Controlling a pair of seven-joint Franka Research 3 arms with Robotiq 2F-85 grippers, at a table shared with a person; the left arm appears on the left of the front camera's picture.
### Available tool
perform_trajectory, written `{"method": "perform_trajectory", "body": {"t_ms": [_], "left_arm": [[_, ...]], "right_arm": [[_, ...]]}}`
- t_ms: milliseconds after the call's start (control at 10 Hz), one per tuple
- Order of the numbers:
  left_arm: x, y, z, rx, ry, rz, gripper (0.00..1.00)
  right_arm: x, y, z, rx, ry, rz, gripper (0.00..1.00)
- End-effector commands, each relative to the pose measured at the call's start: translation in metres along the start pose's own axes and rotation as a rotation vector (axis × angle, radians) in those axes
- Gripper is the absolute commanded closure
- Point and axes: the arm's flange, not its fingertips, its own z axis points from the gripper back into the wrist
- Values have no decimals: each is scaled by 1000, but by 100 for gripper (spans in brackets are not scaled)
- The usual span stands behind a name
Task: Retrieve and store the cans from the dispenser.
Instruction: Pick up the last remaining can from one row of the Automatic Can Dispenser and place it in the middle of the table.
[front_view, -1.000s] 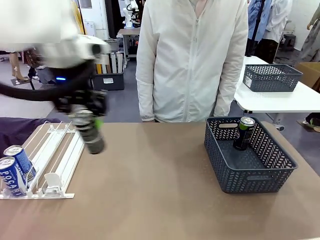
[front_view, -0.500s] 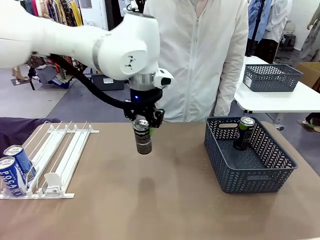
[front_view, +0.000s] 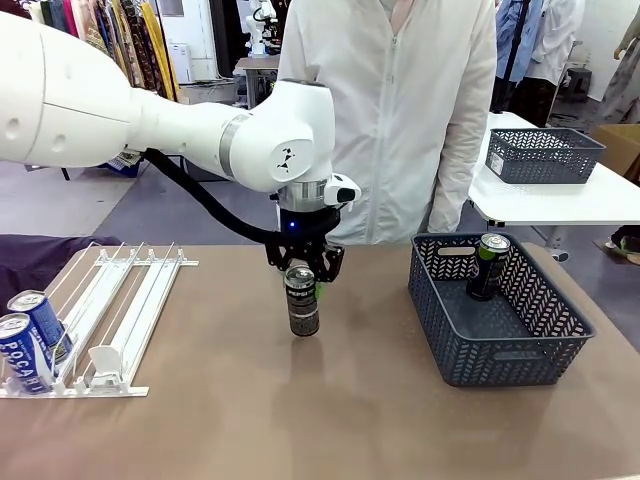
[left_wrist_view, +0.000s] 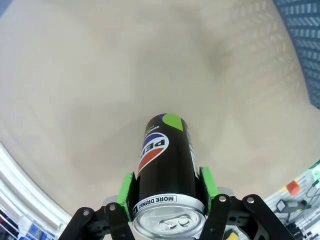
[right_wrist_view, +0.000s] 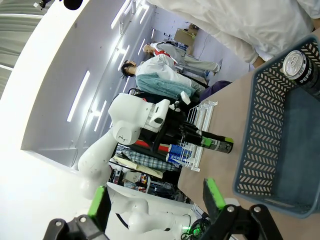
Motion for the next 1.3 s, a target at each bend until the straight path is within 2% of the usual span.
{"method": "perform_trajectory", "body": {"t_ms": [0,100,200,300,400,600,800,900,1000,1100,1200], "left_arm": [[4,4,9,-16,12,23,100],[4,4,5,-15,17,26,100],[6,5,2,-19,21,25,90],[6,5,1,-7,26,25,31],[5,4,2,10,18,35,0],[1,3,8,30,-6,40,0],[-29,2,53,2,-79,77,0],[-57,8,91,-33,-139,88,0],[-92,28,130,-100,-196,99,0],[-122,48,153,-168,-229,102,0],[-165,85,174,-267,-267,145,0]], "right_arm": [[3,4,0,11,-8,1,0],[3,4,0,11,-8,1,0],[3,4,0,11,-8,1,0],[3,4,0,11,-8,1,0],[3,4,0,11,-8,1,0],[3,4,0,11,-8,1,0],[3,4,0,11,-8,1,0],[3,4,0,11,-8,1,0],[3,4,0,11,-8,1,0],[3,4,0,11,-8,1,0],[3,4,0,11,-8,1,0]]}}
